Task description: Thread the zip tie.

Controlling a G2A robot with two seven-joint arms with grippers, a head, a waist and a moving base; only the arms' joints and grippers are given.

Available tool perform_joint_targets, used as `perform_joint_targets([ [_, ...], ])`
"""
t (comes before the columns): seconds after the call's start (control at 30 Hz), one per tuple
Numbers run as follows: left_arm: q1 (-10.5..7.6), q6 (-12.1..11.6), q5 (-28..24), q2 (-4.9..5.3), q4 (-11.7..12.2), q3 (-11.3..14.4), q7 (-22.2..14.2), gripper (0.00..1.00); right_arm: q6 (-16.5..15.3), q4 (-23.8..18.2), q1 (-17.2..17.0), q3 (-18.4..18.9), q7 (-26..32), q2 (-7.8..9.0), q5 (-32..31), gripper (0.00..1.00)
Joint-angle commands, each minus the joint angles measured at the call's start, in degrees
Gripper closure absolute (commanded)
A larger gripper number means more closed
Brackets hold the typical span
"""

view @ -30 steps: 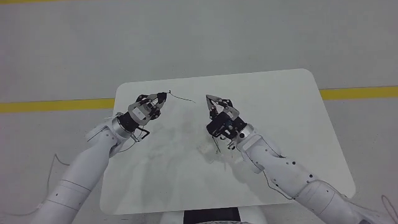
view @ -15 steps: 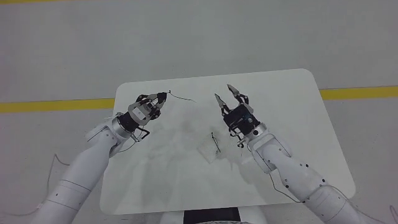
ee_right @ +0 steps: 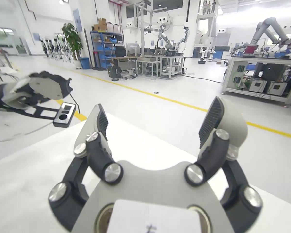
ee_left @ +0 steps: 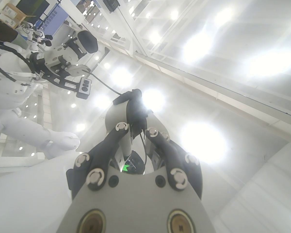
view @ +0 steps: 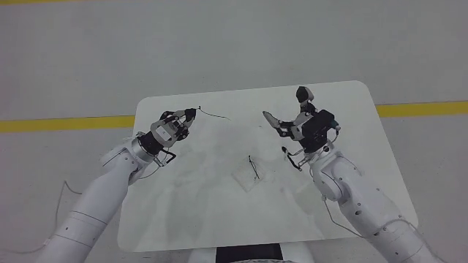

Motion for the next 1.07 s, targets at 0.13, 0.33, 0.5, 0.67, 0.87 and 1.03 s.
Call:
perform_joint_targets([
  [0.13,0.02,-0.08,0.00,-0.02,-0.09,0.02,0.23,1.00,0.04,-0.16,-0.39,0.68,-0.23,-0.05,2.04,0.00],
  [0.33,0.15,0.00,-1.47,0.37,-1.89,1.10,-3.81,1.00,0.04,-0.16,-0.39,0.68,-0.23,-0.05,2.04,0.00],
  [0.5,-1.09,0.00,-1.47,1.68,-0.89,2.57,-7.32,1.00,0.04,-0.16,-0.39,0.68,-0.23,-0.05,2.04,0.00],
  [0.67,-1.32,0.00,-1.47,1.89,-0.69,2.82,-7.46,1.00,0.04,-0.16,-0.39,0.68,-0.23,-0.05,2.04,0.00],
  [0.87,-1.32,0.00,-1.47,1.89,-0.69,2.82,-7.46,1.00,0.04,-0.16,-0.39,0.68,-0.23,-0.05,2.04,0.00],
  [1.03,-1.32,0.00,-1.47,1.89,-0.69,2.82,-7.46,1.00,0.04,-0.16,-0.39,0.68,-0.23,-0.05,2.04,0.00],
])
